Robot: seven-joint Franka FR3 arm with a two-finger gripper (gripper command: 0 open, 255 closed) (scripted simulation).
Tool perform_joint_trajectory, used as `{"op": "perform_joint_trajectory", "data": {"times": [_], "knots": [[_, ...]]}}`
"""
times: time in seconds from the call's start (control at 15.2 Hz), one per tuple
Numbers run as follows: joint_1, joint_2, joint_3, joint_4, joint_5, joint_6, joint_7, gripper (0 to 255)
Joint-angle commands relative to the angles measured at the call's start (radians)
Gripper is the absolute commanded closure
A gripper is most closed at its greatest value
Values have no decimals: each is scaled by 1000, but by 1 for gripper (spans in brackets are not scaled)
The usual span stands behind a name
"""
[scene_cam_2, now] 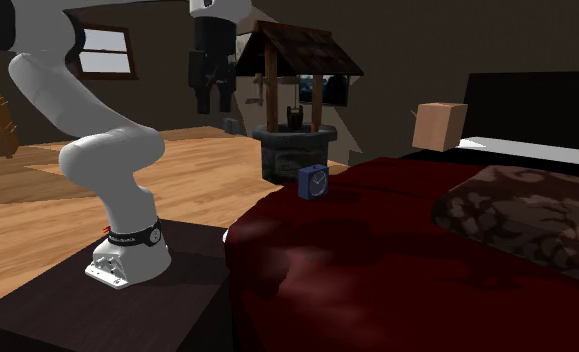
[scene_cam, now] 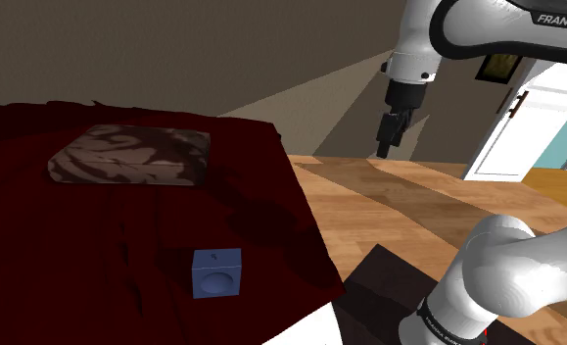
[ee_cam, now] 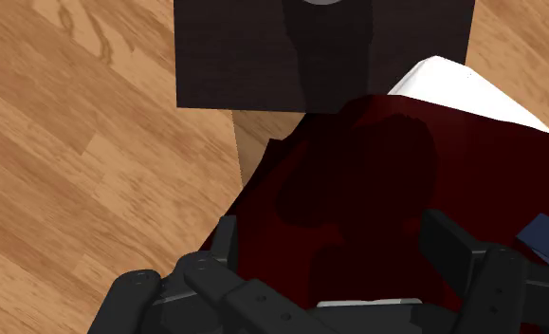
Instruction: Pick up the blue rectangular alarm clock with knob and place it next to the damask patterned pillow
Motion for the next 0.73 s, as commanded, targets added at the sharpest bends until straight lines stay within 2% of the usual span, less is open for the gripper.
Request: {"op": "perform_joint_trajectory", "data": {"times": [0.0,0.66], "knots": [[0,0,0,0,0,0,0,0],[107,203,103,-30,85,243,6,0]]}}
